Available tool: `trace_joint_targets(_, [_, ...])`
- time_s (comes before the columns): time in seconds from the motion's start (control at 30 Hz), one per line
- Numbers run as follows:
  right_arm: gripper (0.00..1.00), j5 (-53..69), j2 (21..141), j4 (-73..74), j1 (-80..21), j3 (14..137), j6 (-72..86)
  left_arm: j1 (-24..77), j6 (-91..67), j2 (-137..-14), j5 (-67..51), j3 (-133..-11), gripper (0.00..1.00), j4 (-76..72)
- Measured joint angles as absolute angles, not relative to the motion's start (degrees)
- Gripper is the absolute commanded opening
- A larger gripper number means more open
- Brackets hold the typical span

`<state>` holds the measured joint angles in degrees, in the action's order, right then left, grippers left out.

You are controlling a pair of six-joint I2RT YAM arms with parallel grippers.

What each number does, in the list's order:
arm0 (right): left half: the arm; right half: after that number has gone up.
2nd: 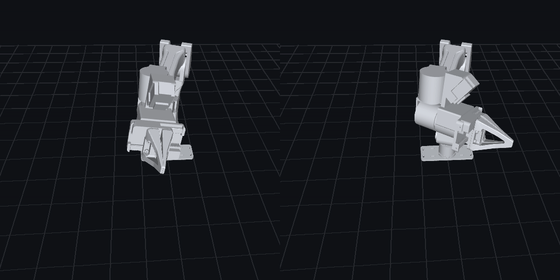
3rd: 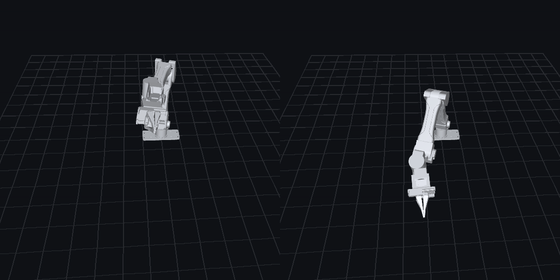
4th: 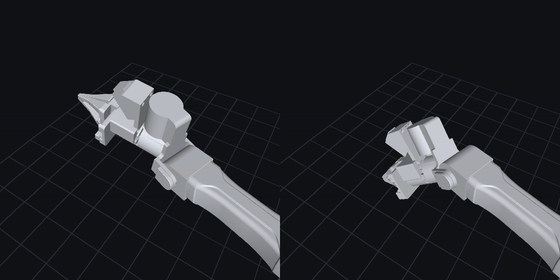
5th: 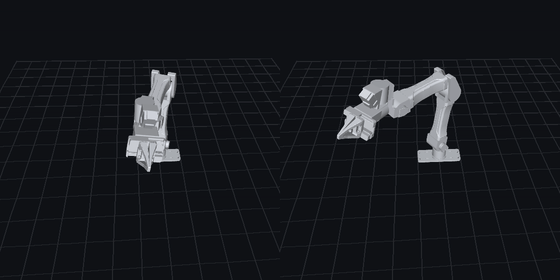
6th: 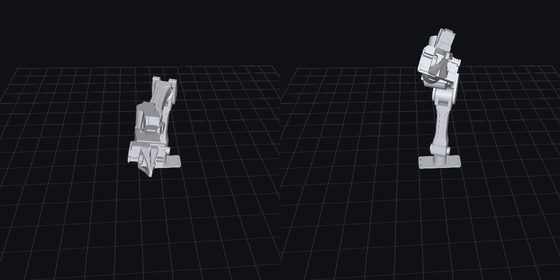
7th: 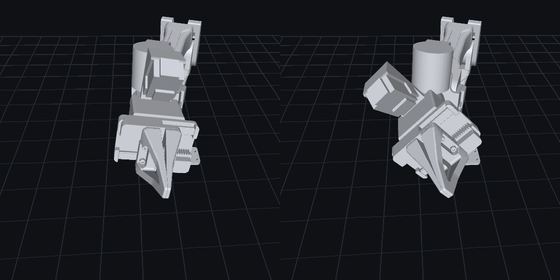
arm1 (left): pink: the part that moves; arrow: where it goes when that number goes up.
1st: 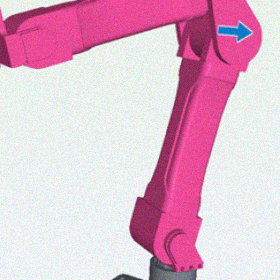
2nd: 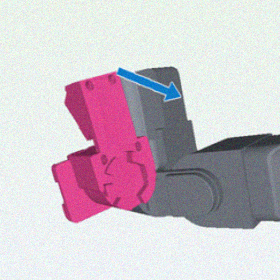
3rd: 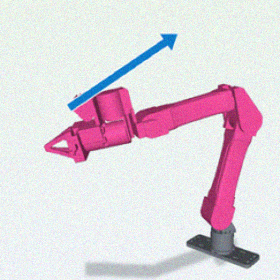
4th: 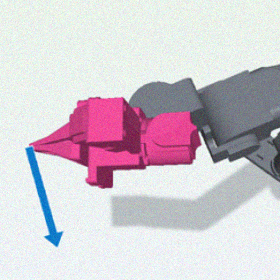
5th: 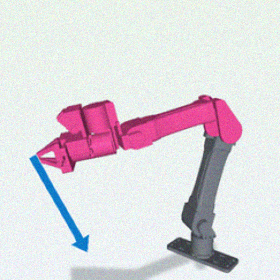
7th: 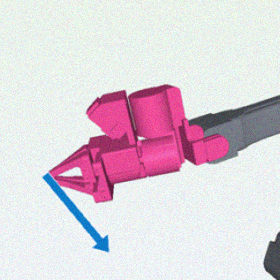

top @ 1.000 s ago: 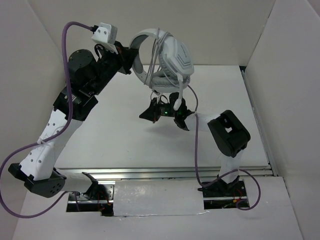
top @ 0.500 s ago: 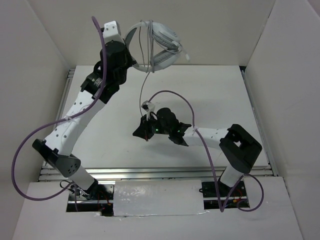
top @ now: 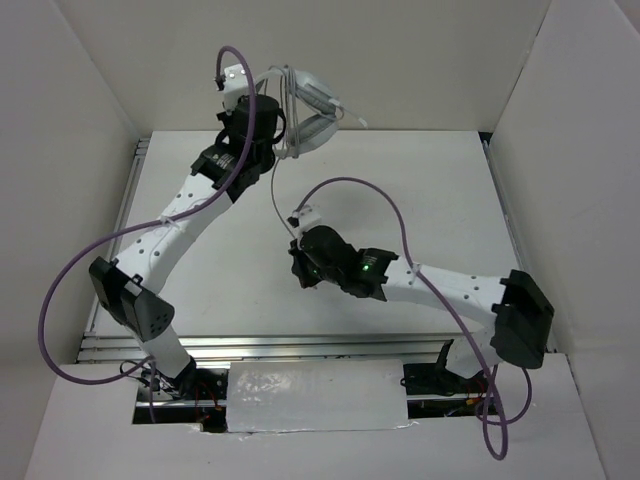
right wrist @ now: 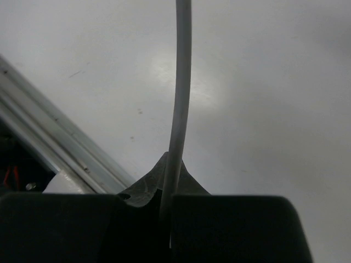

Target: Wrap the headphones

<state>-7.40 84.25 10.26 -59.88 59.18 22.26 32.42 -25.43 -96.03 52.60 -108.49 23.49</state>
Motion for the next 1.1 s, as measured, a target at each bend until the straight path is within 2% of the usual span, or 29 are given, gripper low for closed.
trace_joint_targets(0.2, [0.0, -25.87, 75.85, 27.73, -60.71, 67.77, 21.54, 32.1, -25.26, -99.42, 52.45, -100.33, 0.0, 23.9])
trace_joint_targets(0.47, [0.0, -45.82, 75.48, 38.98, -58.87, 76.18, 17.52, 32.42, -22.2, -99.33, 43.4, -86.13, 0.0, 20.36])
trace_joint_targets(0.8, [0.0, -43.75, 75.7, 30.96, -52.34, 76.55, 2.07, 34.57, -17.61, -92.6, 24.58, -73.17, 0.0, 12.32])
trace_joint_targets(1.1, [0.0, -33.26, 75.66, 22.48, -42.52, 72.29, -7.77, 36.49, -16.75, -86.91, 10.81, -65.52, 0.0, 5.85])
